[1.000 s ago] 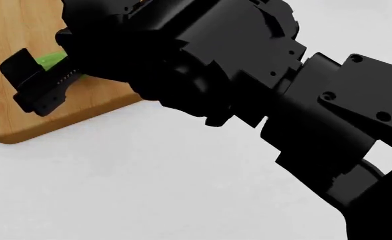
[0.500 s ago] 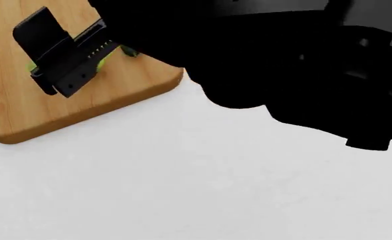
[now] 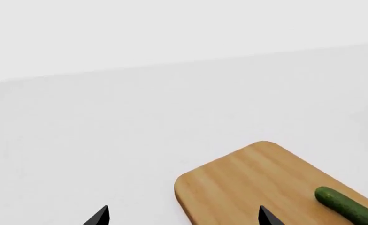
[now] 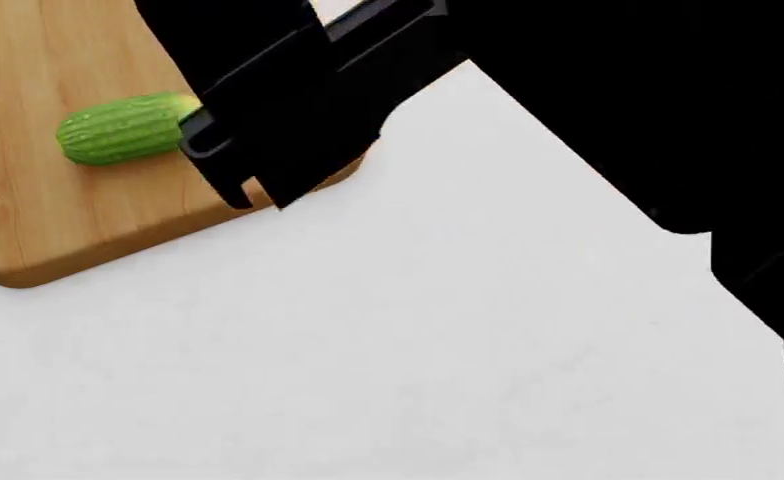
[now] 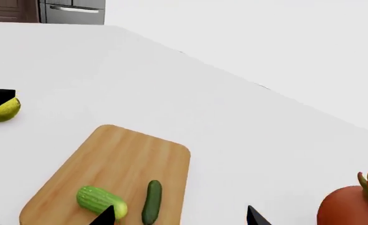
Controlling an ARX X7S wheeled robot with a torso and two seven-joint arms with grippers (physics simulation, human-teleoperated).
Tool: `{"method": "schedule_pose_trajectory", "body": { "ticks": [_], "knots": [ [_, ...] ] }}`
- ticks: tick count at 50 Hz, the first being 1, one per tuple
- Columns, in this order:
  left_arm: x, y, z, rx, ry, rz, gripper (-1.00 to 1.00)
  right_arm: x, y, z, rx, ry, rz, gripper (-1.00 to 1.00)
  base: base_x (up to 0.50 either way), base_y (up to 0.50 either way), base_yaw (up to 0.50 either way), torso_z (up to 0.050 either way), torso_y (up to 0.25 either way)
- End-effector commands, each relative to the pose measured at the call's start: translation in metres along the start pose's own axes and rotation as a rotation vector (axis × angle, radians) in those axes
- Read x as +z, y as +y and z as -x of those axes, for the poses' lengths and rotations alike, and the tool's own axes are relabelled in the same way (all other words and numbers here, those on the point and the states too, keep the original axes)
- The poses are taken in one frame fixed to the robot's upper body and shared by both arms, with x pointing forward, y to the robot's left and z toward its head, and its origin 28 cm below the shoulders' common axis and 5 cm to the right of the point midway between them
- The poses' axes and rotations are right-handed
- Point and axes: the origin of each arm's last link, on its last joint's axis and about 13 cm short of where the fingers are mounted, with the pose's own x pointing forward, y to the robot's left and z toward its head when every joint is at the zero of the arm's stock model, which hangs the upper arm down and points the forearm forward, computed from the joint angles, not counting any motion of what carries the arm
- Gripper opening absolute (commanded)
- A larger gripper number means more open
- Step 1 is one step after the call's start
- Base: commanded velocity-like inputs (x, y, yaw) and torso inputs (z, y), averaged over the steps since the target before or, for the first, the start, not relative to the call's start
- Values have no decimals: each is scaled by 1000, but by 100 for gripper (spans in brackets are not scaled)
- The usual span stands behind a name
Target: Clear the non-vegetable object off the cutting board and place the vegetables onto it.
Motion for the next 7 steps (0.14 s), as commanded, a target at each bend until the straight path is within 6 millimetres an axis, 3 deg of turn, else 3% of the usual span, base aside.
{"method": "schedule_pose_trajectory", "body": {
  "ticks": [1,7],
  "knots": [
    [11,-2,3,-35,-46,6,100,5,17,62,-96,-73,51,100,0,0,0,0,0],
    [12,-7,13,-49,-87,20,100,6,19,78,-197,-124,57,100,0,0,0,0,0]
  ]
}}
